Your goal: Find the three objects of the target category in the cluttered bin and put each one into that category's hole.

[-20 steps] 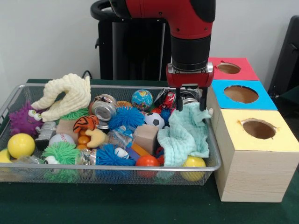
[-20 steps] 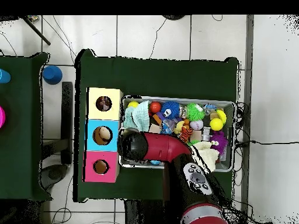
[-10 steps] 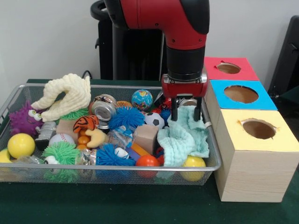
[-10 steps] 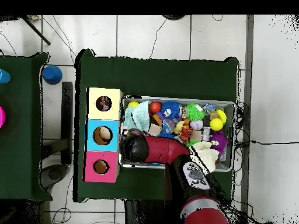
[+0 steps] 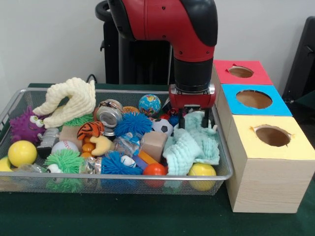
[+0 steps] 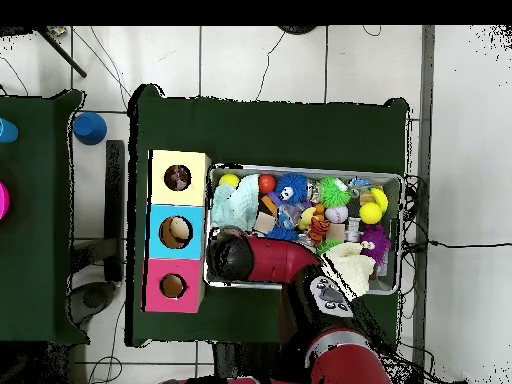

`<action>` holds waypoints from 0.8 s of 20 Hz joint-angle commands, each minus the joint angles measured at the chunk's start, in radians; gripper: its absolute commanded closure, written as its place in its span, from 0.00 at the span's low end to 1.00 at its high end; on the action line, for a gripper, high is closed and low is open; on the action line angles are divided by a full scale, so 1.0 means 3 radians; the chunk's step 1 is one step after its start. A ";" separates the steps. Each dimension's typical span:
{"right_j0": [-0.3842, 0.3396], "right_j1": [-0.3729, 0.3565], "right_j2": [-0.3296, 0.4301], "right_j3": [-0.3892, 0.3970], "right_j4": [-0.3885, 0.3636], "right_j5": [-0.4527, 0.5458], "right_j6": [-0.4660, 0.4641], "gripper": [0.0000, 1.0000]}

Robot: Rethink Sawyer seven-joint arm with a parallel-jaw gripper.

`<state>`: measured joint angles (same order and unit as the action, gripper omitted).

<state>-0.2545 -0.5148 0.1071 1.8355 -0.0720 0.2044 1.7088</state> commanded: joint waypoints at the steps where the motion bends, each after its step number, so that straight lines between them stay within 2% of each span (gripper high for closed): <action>1: 0.0039 0.0277 -0.0034 -0.0175 -0.0146 -0.0268 0.0387 0.00; 11: 0.0034 0.0345 -0.0050 -0.0105 -0.0129 -0.0516 0.0445 0.00; 12: 0.0038 0.0340 -0.0062 -0.0094 -0.0128 -0.0523 0.0453 1.00; 16: 0.0059 0.0335 -0.0093 -0.0068 -0.0128 -0.0588 0.0489 1.00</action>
<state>-0.2328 -0.4985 0.1010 1.8361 -0.0790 0.1234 1.7088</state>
